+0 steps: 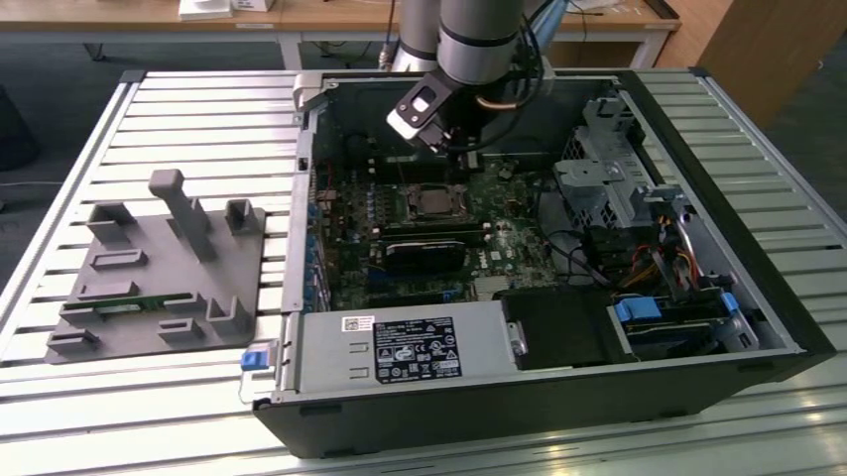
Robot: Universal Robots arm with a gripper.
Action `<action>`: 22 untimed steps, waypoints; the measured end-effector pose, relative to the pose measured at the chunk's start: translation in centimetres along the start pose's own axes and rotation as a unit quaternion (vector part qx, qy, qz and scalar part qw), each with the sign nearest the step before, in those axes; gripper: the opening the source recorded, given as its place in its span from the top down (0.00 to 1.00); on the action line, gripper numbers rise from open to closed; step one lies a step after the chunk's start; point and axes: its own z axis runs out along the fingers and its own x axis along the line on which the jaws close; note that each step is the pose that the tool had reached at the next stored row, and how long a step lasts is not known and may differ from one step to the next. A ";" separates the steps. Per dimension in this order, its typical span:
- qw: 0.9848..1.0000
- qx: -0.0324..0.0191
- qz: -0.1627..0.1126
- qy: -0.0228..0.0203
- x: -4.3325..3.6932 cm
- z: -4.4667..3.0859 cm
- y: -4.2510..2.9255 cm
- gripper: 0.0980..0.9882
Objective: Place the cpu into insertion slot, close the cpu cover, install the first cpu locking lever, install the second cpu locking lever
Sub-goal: 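Close the cpu cover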
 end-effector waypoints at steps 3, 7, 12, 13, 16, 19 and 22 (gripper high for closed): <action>1.000 0.001 0.000 0.000 -0.25 0.27 -0.20 0.99; 1.000 0.002 0.000 0.000 -0.43 0.71 -0.95 0.99; 1.000 0.002 0.000 0.000 -0.42 0.90 -1.71 0.99; 1.000 0.002 0.000 0.000 -0.42 0.96 -1.79 0.99; 1.000 0.002 0.000 0.000 -0.42 1.22 -2.40 0.99; 1.000 0.002 0.000 0.000 -0.42 1.51 -2.97 0.99; 1.000 0.002 0.000 0.000 -0.42 1.72 -3.48 0.99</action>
